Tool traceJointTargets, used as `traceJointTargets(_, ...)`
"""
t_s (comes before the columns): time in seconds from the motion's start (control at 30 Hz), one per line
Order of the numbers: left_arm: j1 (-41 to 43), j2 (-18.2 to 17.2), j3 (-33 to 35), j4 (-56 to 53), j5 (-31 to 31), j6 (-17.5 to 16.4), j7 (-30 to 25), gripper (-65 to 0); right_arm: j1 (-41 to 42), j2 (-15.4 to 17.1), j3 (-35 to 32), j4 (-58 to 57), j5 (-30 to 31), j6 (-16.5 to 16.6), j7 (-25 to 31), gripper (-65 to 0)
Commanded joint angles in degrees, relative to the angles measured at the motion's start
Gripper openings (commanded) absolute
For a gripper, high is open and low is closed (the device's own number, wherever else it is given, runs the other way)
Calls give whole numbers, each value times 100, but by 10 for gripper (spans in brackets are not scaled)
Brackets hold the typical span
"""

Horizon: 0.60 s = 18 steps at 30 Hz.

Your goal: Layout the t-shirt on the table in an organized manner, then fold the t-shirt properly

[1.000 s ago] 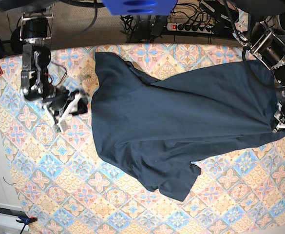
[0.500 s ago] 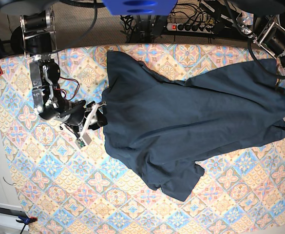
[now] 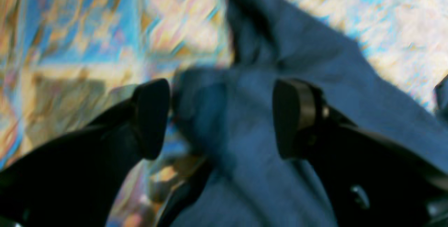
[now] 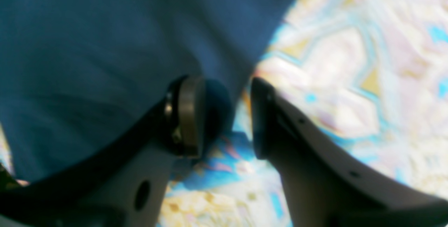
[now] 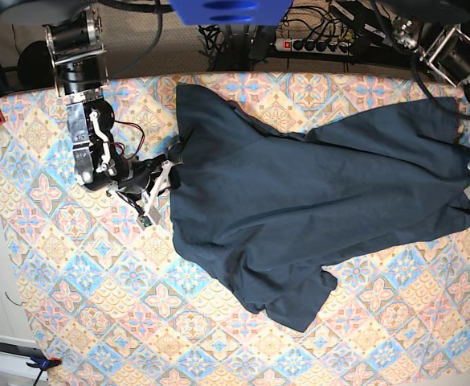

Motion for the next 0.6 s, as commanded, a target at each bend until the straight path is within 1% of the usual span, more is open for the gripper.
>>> traceJointTargets(0.0,81,-174,-20,298,-267,-45,-92,-208,139,4,23,92,105,35,111,-436)
traceJointTargets(0.1,547,-165,-20,649,-698,-45,-65,-208,130,4,32,92,105,35,111,-436)
traceJointTargets(0.2,828,-174,-29,693,-1015,-45,-65,-208,130,4,32,84,105,35,111,-436)
traceJointTargets(0.37,1382,-174,-512,702,-1586,-45,31,-208,121,30,41,-110,113,35,120,-436)
traceJointTargets(0.47,1707,-174,-635,702,-1885,-54,216,-208,34,22,340,-400,113,35,146,-436)
traceJointTargets(0.57,2041,-174,-820,702,-2184,-62,234,-208,-81,22,480,-488,113,35,146,-436)
